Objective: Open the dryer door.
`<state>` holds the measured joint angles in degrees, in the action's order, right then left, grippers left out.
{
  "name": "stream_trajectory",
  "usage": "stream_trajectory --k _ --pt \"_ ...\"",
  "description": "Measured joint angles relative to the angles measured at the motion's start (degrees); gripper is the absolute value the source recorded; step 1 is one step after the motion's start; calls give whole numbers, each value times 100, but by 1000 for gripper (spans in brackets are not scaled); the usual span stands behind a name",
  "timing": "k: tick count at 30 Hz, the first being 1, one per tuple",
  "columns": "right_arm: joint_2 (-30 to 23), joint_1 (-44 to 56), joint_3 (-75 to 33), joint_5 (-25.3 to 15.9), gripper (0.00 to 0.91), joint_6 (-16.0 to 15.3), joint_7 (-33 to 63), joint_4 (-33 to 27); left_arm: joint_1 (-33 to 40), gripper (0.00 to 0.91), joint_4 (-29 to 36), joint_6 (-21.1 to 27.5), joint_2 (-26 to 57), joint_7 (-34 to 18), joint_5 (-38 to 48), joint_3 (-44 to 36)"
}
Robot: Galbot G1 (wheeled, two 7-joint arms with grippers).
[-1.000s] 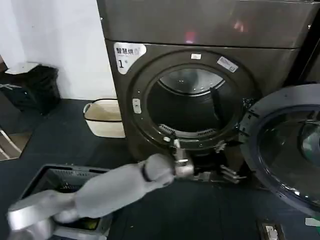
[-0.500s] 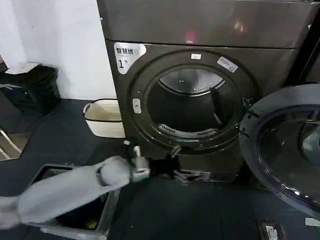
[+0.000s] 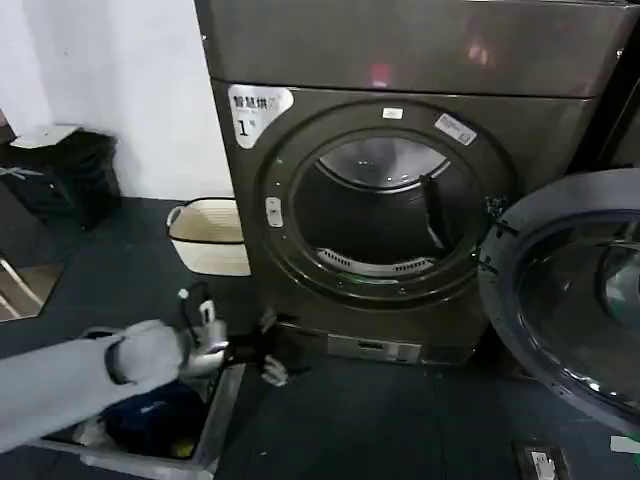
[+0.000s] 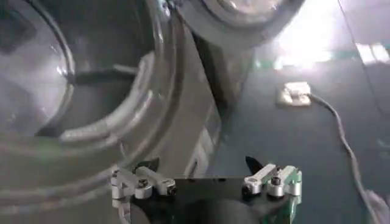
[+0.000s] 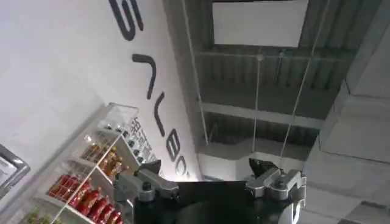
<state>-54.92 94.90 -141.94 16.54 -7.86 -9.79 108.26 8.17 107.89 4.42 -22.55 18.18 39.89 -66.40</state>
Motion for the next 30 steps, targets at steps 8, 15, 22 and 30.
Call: stream_trajectory --k 8,15,22,30 --pt "12 38 -57 4 907 12 -4 -53 700 907 -483 198 131 916 -574 -760" --pt "-16 23 -27 4 907 29 -10 -37 1300 907 -948 188 246 1596 -1061 -1252" --pt "-32 -14 28 -1 907 42 -15 -33 1789 907 -1323 59 271 2220 -1292 -1483" --pt "-32 -79 102 -26 907 46 -22 -34 2045 907 -1818 -251 364 2785 -1547 -1527"
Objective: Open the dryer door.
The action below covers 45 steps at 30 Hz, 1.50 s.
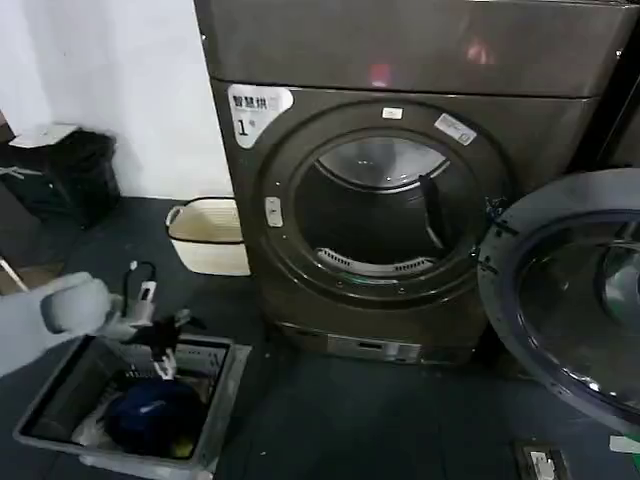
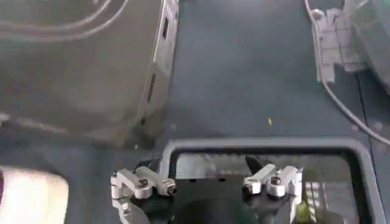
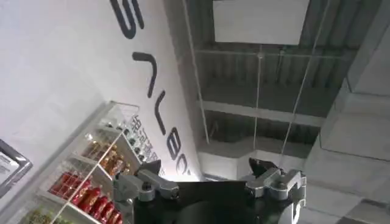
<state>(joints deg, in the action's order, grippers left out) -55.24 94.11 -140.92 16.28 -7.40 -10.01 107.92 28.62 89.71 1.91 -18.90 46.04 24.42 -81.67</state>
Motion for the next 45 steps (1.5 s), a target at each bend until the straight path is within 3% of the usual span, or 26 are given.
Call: stream_trajectory --k 9,16,45 --pt "7 -42 77 -14 907 8 -2 -4 12 907 -526 -302 -53 397 -160 -14" --pt "3 -30 83 -11 907 38 -5 -20 -20 907 -822 -221 -99 485 148 -159" --pt "-29 -68 113 -16 907 94 -13 -19 29 907 -1716 -956 51 1090 -1101 -280"
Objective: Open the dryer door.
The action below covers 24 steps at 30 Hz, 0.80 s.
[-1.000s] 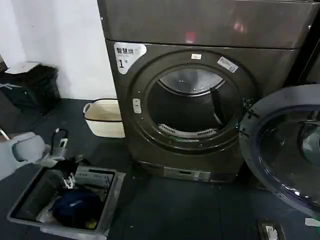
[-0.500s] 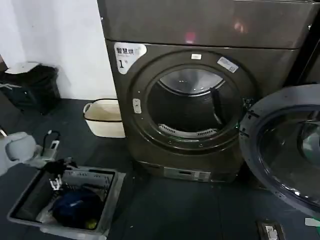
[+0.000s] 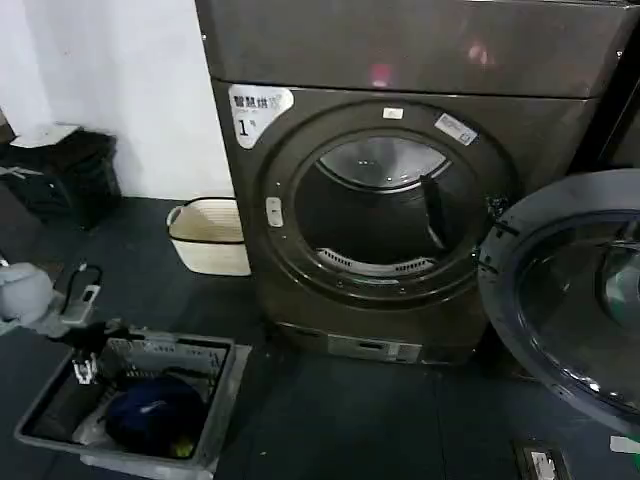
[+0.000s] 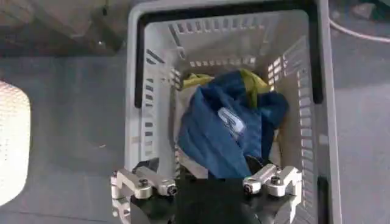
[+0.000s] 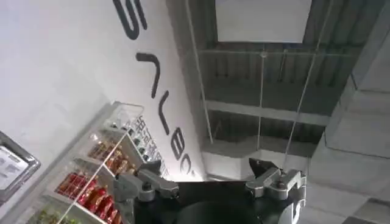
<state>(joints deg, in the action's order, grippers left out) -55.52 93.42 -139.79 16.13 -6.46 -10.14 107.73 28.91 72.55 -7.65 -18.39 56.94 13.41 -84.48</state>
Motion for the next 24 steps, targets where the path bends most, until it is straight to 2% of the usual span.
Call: stream_trajectory --k 11,24 --pt "-14 6 -44 -7 907 4 -5 -2 3 907 -50 -137 7 -94 39 8" --pt "-18 66 -188 9 907 12 -7 -13 -30 907 -59 -219 101 57 -51 6"
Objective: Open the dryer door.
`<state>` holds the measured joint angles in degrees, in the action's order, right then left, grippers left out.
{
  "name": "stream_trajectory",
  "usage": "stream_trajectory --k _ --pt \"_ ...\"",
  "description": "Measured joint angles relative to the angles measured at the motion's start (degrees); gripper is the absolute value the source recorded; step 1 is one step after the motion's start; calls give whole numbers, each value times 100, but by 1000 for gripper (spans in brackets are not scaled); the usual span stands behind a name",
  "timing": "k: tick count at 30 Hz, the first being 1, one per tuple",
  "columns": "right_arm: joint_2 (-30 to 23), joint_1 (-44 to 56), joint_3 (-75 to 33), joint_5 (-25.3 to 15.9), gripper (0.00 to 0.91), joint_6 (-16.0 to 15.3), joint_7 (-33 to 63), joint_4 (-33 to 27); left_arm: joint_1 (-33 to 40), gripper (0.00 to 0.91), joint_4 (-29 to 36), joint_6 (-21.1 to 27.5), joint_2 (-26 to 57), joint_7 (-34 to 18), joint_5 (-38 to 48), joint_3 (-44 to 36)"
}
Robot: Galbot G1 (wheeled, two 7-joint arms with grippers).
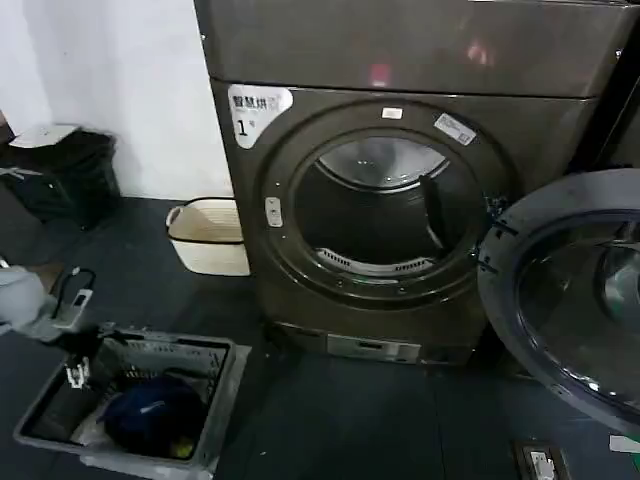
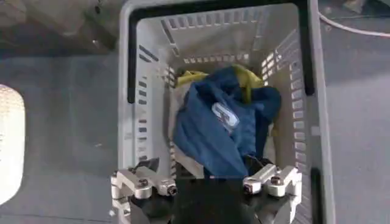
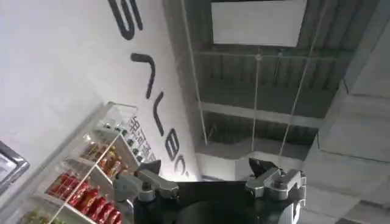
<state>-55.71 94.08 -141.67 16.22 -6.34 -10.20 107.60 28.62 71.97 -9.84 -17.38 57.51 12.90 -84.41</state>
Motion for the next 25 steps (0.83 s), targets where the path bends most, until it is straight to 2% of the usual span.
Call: stream_trajectory --k 25 --pt "27 65 -118 27 907 8 -1 -44 41 907 68 -111 196 72 -191 8"
